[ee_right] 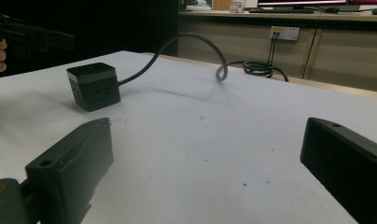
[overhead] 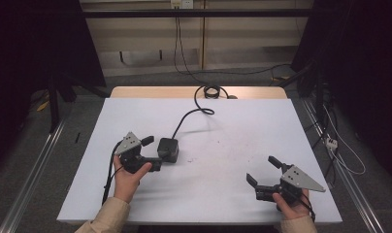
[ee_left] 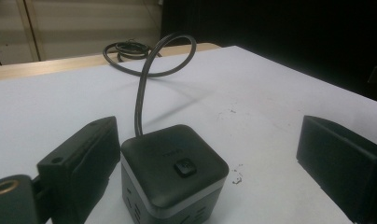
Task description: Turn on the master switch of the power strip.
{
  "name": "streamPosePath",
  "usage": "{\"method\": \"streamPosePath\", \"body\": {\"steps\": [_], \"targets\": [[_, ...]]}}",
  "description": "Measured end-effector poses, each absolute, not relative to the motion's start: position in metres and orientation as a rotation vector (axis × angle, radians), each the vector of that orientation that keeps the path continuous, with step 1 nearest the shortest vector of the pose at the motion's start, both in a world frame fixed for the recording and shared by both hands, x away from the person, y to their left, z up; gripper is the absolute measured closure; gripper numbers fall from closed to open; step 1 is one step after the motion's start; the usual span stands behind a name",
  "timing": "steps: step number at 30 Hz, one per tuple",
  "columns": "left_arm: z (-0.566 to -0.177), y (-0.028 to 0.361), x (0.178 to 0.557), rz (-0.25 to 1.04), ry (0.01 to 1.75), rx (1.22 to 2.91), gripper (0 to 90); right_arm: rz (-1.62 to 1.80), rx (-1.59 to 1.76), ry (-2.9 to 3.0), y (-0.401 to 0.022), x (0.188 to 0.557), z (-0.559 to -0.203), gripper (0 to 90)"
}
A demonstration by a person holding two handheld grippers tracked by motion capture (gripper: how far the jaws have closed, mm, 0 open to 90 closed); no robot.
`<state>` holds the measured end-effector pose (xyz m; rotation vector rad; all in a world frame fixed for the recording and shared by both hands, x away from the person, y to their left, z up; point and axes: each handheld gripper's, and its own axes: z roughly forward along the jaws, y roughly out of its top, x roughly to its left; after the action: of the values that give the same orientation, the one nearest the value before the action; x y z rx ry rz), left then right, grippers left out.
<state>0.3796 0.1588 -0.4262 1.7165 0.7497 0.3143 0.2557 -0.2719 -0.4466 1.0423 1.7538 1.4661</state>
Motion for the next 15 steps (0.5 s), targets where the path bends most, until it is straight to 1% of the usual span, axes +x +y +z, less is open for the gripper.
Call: {"method": "streamPosePath", "body": {"steps": [12, 15], "targets": [[-0.4256, 0.1540, 0.3839, 0.316, 0.746, 1.718, 11.1, 1.471, 1.050, 1.748, -0.2724, 0.2556, -0.4462, 2.0], [-0.4251, 0.1531, 0.3850, 0.318, 0.743, 1.721, 13.7, 1.471, 1.050, 1.748, -0.2724, 0.2555, -0.4461, 2.0]]}}
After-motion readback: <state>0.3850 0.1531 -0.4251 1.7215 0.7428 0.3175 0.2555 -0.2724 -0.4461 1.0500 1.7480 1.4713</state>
